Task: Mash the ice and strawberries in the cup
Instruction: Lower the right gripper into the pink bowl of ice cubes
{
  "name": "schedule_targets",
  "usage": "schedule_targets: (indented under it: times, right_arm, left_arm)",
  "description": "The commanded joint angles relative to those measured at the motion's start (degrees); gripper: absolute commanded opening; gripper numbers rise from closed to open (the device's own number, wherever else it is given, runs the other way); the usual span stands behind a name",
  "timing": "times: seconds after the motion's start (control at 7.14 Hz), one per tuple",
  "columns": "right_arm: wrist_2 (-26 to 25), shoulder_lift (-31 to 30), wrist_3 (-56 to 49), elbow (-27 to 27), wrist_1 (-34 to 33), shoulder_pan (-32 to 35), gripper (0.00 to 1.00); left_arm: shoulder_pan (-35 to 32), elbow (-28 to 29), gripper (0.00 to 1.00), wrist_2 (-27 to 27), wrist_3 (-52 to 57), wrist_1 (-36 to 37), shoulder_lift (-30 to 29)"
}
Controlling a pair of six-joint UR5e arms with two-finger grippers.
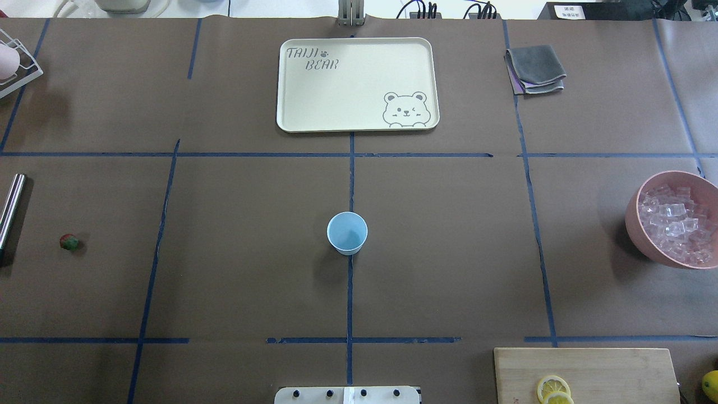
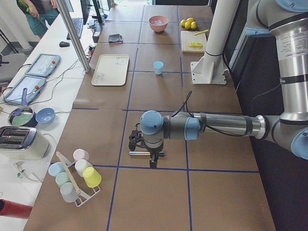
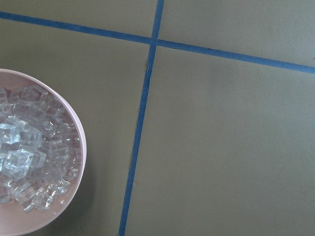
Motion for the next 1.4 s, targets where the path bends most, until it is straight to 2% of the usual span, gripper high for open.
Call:
schedule_targets:
  times: [0.0,0.28,0.7,0.98,1.26]
  right_arm:
    - [0.00,0.09,-0.05,0.43,0.00,0.00,1.00]
    - [0.26,1.31,0.30,0.70,0.00,-0.09,1.00]
    - [2.19,0.79,1.53,4.55,-0.09,-0.26,1.00]
    - [6.30,1.41,6.07,5.17,0.09,-1.58,1.00]
    - [6.33,0.80,9.15,7.02,8.57,-6.31,1.00]
  left_arm:
    - [0.00,-0.06,1.00,0.00,0.00,-0.27,-0.04]
    - [0.00,0.03,1.00,0.00,0.00,-0.19,-0.04]
    - [0.00,0.03,1.00,0.00,0.00,-0.19,0.04]
    - [0.09,0.29,1.00,0.00,0.00,-0.36,-0.04]
    - [0.09,0.12,1.00,-0.09,0.00,-0.37,-0.04]
